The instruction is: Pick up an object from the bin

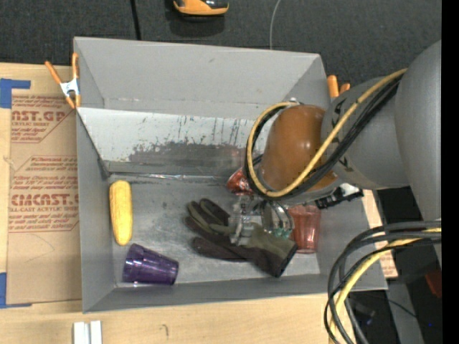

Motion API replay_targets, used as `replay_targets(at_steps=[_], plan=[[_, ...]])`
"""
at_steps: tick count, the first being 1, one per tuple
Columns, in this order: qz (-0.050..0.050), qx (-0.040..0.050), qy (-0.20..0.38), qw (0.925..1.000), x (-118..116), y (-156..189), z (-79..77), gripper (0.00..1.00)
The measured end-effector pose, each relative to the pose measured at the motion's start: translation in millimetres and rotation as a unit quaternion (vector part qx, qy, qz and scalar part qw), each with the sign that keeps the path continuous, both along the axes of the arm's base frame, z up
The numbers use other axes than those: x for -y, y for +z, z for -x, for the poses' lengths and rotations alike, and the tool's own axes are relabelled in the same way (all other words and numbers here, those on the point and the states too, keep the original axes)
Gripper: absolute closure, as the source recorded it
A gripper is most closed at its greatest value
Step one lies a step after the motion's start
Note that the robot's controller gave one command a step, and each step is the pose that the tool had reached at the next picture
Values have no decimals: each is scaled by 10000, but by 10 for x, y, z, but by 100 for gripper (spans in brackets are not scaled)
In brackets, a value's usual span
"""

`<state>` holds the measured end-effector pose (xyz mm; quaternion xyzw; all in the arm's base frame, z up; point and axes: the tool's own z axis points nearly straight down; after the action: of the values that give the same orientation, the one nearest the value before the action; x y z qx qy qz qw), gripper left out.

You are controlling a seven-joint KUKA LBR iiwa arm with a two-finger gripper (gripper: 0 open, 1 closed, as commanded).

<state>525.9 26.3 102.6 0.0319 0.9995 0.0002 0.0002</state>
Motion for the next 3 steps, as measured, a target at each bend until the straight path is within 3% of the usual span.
replay_targets(at_steps=[2,3], plan=[[-2,-1,29,10000,-15,521,10,100],[0,0,-4,10000,-181,772,44,100]])
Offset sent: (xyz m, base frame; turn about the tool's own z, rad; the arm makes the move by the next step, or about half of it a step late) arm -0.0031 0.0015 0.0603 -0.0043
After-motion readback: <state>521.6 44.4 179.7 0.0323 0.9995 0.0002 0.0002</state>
